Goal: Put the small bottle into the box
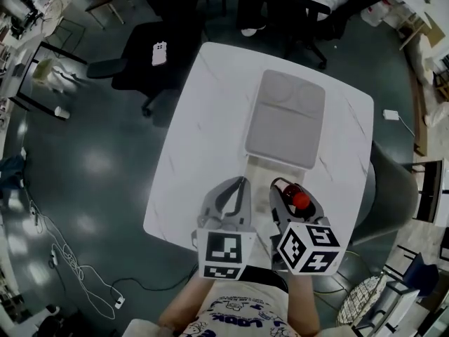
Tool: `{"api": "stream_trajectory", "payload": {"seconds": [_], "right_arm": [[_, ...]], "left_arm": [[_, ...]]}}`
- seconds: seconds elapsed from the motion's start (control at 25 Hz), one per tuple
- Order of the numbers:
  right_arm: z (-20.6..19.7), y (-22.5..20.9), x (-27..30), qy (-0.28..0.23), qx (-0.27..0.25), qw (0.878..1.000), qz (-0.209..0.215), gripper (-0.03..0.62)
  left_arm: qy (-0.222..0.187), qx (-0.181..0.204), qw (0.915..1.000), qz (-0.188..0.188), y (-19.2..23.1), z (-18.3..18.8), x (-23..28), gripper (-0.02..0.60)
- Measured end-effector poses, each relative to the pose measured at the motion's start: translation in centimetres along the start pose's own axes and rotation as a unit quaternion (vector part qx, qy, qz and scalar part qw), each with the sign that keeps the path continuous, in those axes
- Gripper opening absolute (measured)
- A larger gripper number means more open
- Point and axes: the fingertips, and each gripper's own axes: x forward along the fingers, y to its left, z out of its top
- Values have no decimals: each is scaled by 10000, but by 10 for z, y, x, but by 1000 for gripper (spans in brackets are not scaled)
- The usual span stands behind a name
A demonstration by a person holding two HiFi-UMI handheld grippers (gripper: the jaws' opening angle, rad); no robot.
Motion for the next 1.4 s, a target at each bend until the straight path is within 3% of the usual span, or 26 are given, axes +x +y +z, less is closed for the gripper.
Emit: {"api": "stream_trajectory", "payload": {"seconds": [0.96, 1.4], "right_arm": [[-36, -19, 51, 755, -28, 9969, -241, 230], [-47, -26, 63, 1147, -274, 9919, -462, 230]], "left_arm": [[400, -121, 9991, -38, 3, -34, 29, 20], [457, -216, 9987, -26, 5, -39, 36, 20]]}}
